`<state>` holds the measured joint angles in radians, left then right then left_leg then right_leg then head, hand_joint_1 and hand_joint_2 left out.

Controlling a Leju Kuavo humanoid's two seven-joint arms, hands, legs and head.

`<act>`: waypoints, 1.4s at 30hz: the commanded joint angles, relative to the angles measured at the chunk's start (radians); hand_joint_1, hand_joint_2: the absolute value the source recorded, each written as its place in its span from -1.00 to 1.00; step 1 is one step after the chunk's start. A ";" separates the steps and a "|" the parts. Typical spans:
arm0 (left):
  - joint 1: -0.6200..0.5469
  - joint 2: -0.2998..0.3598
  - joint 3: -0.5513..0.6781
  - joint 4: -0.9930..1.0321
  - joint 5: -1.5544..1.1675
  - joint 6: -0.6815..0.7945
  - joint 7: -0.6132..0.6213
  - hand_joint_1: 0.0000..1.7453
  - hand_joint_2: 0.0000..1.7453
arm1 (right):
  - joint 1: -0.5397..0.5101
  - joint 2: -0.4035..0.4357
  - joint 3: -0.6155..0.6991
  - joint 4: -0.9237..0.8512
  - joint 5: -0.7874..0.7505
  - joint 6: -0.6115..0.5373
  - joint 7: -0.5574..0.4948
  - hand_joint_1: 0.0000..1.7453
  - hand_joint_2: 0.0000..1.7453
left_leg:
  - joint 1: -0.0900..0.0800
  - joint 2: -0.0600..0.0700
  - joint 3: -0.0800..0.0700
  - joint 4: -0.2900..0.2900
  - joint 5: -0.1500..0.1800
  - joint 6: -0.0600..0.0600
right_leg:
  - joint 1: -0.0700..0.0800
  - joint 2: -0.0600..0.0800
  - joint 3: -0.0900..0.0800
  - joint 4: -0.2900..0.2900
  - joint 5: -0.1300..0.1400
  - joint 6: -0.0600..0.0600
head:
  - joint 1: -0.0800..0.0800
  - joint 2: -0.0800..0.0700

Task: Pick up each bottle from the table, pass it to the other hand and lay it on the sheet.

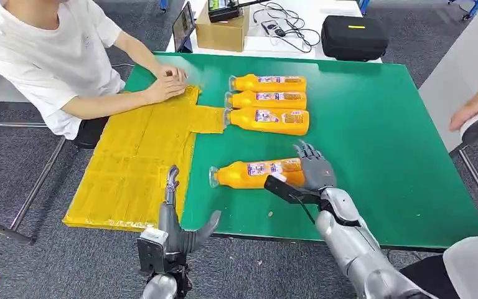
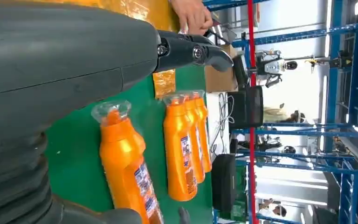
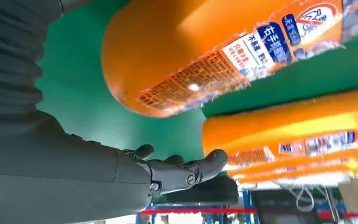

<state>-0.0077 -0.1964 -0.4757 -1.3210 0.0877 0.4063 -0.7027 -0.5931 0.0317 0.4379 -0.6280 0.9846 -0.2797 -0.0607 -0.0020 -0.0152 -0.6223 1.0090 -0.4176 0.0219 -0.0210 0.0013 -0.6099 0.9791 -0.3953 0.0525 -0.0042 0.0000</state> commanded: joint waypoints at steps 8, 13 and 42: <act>-0.060 0.001 -0.021 0.097 0.010 -0.006 0.005 -1.00 1.00 | -0.171 0.046 0.106 0.237 0.020 0.199 0.033 -1.00 1.00 | 0.001 0.002 0.005 0.000 -0.002 -0.001 | 0.001 0.001 0.004 0.000 -0.002 -0.002 | 0.000 0.000; -0.065 0.000 -0.024 0.097 0.015 -0.012 0.005 -1.00 1.00 | -0.174 0.039 0.149 0.247 0.000 0.287 -0.027 1.00 1.00 | 0.000 0.002 0.004 0.000 -0.002 -0.001 | 0.001 0.000 0.004 0.000 -0.002 -0.002 | 0.000 0.000; -0.019 -0.005 0.082 0.076 0.241 -0.080 0.123 -1.00 1.00 | 0.235 0.081 -0.169 -0.222 -0.557 -0.012 -0.395 1.00 1.00 | 0.002 0.001 0.011 -0.001 -0.003 -0.002 | 0.003 -0.001 0.010 -0.002 -0.002 -0.003 | 0.000 0.000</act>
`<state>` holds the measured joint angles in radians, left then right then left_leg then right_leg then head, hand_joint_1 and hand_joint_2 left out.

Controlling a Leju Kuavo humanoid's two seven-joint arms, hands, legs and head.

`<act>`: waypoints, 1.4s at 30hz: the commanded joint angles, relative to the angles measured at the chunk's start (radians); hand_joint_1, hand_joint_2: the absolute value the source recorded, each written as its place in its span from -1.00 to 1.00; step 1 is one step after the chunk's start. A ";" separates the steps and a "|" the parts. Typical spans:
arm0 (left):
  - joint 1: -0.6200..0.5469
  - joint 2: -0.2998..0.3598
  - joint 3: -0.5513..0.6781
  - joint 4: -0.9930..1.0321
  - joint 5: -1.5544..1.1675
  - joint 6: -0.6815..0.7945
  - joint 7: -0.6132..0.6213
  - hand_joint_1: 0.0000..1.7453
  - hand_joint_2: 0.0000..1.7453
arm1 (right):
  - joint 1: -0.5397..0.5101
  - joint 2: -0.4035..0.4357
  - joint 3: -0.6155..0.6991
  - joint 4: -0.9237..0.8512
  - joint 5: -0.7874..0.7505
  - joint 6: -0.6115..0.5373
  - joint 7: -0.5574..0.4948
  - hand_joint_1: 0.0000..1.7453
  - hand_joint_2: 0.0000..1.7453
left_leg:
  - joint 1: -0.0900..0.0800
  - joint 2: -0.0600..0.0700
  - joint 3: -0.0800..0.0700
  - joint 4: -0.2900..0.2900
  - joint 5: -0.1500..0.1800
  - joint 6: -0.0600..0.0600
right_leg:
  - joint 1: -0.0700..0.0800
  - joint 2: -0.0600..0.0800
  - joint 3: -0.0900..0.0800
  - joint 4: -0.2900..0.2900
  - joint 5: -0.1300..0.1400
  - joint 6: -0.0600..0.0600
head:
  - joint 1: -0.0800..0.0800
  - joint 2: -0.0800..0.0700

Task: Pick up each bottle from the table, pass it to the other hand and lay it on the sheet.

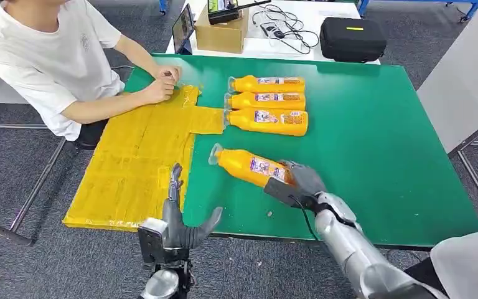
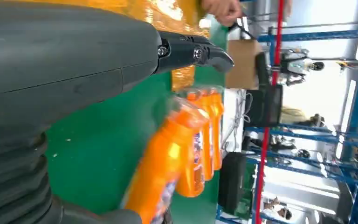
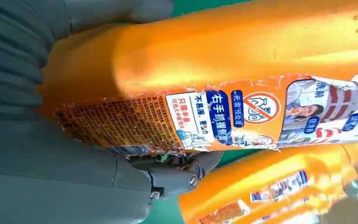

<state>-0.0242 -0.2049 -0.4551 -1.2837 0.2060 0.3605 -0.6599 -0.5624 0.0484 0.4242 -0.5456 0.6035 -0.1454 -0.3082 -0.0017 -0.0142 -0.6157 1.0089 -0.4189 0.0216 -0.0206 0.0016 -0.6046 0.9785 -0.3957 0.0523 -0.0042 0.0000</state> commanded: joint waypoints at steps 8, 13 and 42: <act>0.026 0.051 -0.020 0.042 0.351 -0.488 0.168 -1.00 1.00 | 0.348 0.034 -0.048 -0.578 -0.270 -0.133 -0.220 1.00 1.00 | 0.001 0.000 0.002 -0.001 -0.003 -0.001 | 0.001 0.000 0.003 -0.001 -0.003 -0.002 | 0.000 0.000; 0.008 0.046 -0.025 0.035 0.296 -0.425 0.146 -1.00 1.00 | 0.378 0.036 0.028 -0.618 -0.260 -0.097 -0.231 1.00 1.00 | 0.000 -0.001 -0.004 0.000 -0.001 -0.001 | 0.000 -0.001 -0.003 0.000 -0.002 -0.002 | 0.000 0.000; 0.016 0.036 0.020 -0.027 0.332 -0.510 0.089 -1.00 1.00 | 0.268 0.017 0.376 -0.400 -0.089 0.045 -0.139 1.00 1.00 | 0.001 0.000 -0.003 -0.001 -0.002 -0.002 | 0.001 0.000 -0.002 -0.001 -0.002 -0.002 | 0.000 0.000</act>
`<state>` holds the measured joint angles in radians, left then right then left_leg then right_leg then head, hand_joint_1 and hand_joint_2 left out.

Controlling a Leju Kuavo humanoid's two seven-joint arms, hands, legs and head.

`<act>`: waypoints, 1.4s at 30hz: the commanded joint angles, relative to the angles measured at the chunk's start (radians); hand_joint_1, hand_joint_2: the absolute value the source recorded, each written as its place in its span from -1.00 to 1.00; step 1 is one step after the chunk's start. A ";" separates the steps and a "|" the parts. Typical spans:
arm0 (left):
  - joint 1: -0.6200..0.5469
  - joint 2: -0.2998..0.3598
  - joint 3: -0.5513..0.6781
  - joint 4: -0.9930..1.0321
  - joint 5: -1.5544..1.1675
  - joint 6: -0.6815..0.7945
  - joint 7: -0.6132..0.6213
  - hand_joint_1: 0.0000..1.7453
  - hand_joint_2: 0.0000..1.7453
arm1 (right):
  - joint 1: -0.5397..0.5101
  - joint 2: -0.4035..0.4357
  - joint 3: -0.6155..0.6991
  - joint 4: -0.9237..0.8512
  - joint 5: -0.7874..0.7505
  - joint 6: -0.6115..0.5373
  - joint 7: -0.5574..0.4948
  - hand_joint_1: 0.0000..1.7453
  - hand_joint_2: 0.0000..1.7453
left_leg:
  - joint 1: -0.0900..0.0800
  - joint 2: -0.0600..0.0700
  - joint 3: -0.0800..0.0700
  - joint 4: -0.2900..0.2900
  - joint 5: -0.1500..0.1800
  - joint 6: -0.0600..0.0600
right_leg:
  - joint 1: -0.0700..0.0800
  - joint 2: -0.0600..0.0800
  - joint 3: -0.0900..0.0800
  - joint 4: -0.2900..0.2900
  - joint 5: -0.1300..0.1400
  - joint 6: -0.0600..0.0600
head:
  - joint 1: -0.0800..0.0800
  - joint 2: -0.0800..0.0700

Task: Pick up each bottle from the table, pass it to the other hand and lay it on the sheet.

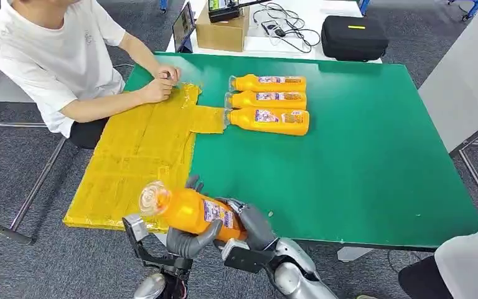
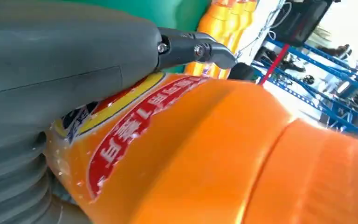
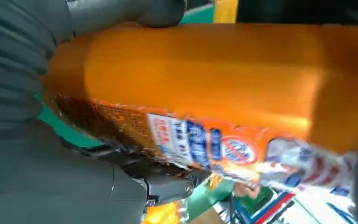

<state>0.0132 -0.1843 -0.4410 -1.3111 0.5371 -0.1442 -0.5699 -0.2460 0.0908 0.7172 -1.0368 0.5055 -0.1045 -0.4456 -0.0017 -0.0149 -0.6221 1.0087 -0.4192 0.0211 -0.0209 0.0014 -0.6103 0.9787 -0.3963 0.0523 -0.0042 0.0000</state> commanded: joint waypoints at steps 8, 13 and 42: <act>-0.021 0.018 0.001 0.036 0.182 -0.319 0.013 1.00 1.00 | -0.039 -0.014 0.109 0.070 -0.013 0.018 -0.097 -0.66 1.00 | 0.001 0.001 0.004 -0.001 -0.002 -0.001 | 0.001 -0.001 0.004 -0.001 -0.002 -0.002 | 0.000 0.000; -0.034 0.005 -0.016 0.039 0.170 -0.390 -0.022 1.00 1.00 | 0.027 -0.014 0.081 -0.137 -0.096 0.013 -0.188 -1.00 1.00 | 0.001 -0.002 0.005 0.001 -0.003 -0.001 | 0.002 -0.003 0.005 0.000 -0.003 -0.003 | 0.000 0.000; -0.175 -0.044 0.239 0.213 -0.117 0.217 -0.057 1.00 1.00 | 0.208 -0.022 -0.139 -0.508 -0.222 -0.174 -0.248 -1.00 -1.00 | 0.001 -0.001 0.005 0.000 -0.002 -0.001 | 0.001 -0.002 0.005 -0.001 -0.002 -0.002 | 0.000 0.000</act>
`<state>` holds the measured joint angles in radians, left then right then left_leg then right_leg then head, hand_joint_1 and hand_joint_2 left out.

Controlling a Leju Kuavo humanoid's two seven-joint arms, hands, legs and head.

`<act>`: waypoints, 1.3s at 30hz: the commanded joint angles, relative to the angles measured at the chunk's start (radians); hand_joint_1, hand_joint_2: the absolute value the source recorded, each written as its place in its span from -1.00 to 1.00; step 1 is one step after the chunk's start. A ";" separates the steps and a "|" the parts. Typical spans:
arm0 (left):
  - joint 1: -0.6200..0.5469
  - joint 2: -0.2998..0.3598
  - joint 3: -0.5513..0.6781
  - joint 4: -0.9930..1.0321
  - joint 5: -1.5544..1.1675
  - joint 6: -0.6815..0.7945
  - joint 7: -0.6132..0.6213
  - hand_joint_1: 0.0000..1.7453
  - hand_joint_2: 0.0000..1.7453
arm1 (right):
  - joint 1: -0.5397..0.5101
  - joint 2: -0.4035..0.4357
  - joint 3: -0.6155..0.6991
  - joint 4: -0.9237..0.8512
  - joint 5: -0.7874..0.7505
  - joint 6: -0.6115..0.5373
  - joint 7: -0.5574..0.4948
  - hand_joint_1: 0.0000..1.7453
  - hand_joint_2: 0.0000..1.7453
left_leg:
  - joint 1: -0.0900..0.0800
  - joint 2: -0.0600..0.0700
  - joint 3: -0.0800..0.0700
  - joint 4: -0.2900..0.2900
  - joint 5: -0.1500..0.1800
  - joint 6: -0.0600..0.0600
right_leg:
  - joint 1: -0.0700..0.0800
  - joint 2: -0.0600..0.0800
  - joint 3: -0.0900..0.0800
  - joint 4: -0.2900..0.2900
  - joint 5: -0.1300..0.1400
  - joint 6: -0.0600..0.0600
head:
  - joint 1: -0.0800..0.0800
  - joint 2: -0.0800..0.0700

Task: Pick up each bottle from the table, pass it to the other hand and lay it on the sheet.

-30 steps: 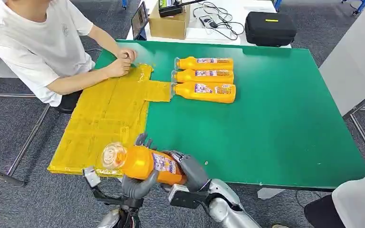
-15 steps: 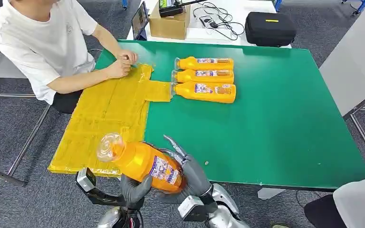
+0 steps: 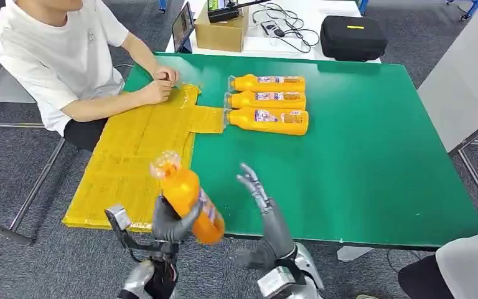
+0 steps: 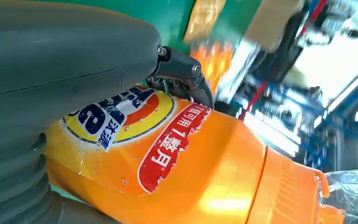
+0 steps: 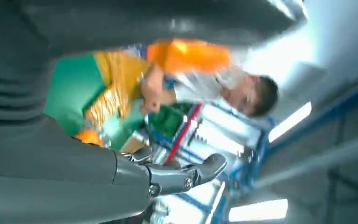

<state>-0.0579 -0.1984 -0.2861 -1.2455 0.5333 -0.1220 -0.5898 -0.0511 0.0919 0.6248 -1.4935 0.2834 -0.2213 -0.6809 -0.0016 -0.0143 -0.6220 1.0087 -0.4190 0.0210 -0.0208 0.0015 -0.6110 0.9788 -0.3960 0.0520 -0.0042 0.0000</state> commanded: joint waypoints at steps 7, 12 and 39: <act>-0.195 -0.033 0.144 0.175 -0.323 0.530 -0.095 1.00 1.00 | 0.005 -0.016 -0.083 -0.034 -0.052 -0.103 -0.015 -1.00 -1.00 | 0.001 0.000 0.004 0.000 -0.001 -0.001 | 0.001 0.000 0.005 -0.001 -0.001 -0.002 | 0.000 0.000; -0.281 0.013 0.065 0.245 -0.684 0.820 -0.108 1.00 1.00 | -0.014 -0.021 -0.048 -0.025 -0.079 -0.109 -0.017 -1.00 -1.00 | 0.001 -0.001 0.002 0.000 0.000 -0.001 | 0.001 -0.002 0.002 0.000 -0.001 -0.002 | 0.000 0.000; -0.564 0.053 0.345 0.926 -1.703 0.787 0.213 1.00 1.00 | -0.048 -0.026 -0.020 0.039 -0.133 -0.065 -0.017 -1.00 -1.00 | 0.001 0.000 0.004 -0.001 0.000 -0.001 | 0.001 0.000 0.005 -0.001 -0.001 -0.002 | 0.000 0.000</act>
<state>-0.5135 -0.1846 0.0359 -0.5858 -1.1482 0.6714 -0.4710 -0.0727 0.0866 0.6020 -1.5293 0.1492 -0.2919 -0.6893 -0.0013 -0.0156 -0.6222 1.0087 -0.4182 0.0210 -0.0207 0.0012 -0.6102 0.9794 -0.3958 0.0522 -0.0038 0.0000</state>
